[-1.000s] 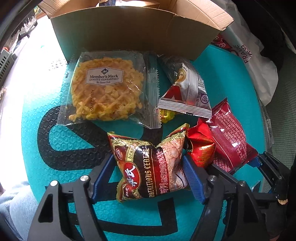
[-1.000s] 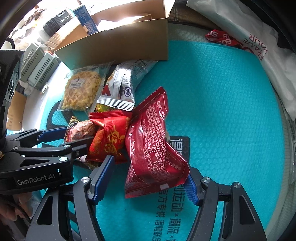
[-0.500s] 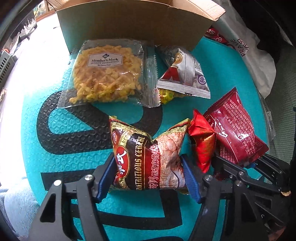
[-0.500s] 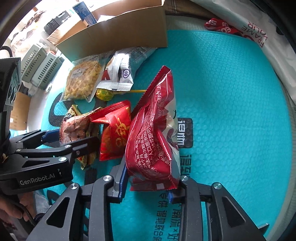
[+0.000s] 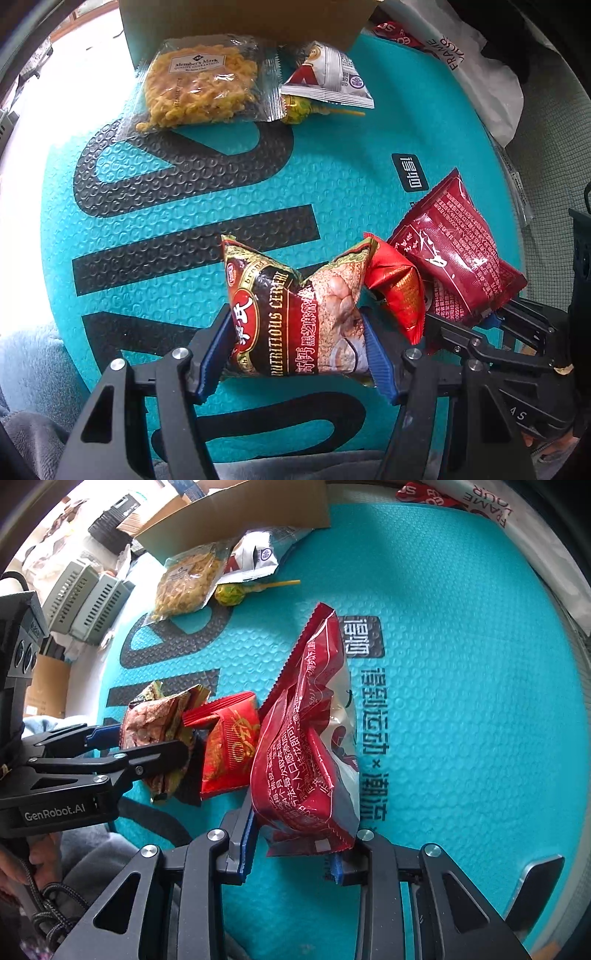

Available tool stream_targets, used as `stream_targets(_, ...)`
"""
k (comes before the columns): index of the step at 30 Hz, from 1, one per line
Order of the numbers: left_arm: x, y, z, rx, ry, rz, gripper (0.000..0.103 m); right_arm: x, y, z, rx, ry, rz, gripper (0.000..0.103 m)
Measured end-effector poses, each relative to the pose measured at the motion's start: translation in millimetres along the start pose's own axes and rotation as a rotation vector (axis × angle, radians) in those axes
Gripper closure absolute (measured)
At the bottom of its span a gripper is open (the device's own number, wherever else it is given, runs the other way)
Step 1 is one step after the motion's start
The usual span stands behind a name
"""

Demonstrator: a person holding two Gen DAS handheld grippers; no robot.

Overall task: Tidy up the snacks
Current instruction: 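Lift the red chip bag and cereal bag with both tools toward the cardboard box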

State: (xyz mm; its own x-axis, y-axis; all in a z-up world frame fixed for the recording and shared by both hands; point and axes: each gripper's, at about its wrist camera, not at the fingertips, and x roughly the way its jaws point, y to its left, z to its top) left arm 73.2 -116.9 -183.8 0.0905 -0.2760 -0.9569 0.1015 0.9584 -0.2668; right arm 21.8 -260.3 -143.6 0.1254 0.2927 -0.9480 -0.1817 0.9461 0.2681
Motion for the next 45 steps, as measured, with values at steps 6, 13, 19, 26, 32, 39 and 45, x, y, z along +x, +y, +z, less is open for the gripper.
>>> stream_targets(6,19.3,-8.0,17.2,-0.026,0.024,0.008,0.038,-0.2,-0.8,-6.0,0.040,0.008,-0.023,0.062)
stream_targets(13,25.1,-11.7,17.8,-0.017,0.005,0.024,0.038,-14.6,-3.1,2.6,0.036,-0.041,-0.038,0.060)
stream_targets(19,24.3,-11.3,4.6,-0.020,-0.001,0.021,0.038,-5.3,-4.8,14.6,0.032,-0.026,-0.029,0.060)
stream_targets(26,7.9,4.5,-11.3,-0.023,-0.022,0.018,0.039,-3.9,-6.2,13.4,0.059,-0.074,0.012,0.077)
stream_targets(32,-5.4,5.9,-19.6,-0.035,-0.046,0.009,0.042,-12.6,-13.6,8.7,0.123,-0.116,0.048,0.081)
stream_targets(39,-26.8,10.0,-30.2,-0.052,-0.076,-0.044,0.042,-32.5,-9.5,3.1,0.097,-0.145,0.054,0.081)
stream_targets(45,-47.5,12.2,-35.9,-0.055,-0.108,-0.071,0.042,-46.3,5.4,0.1,0.073,-0.148,0.106,0.081)
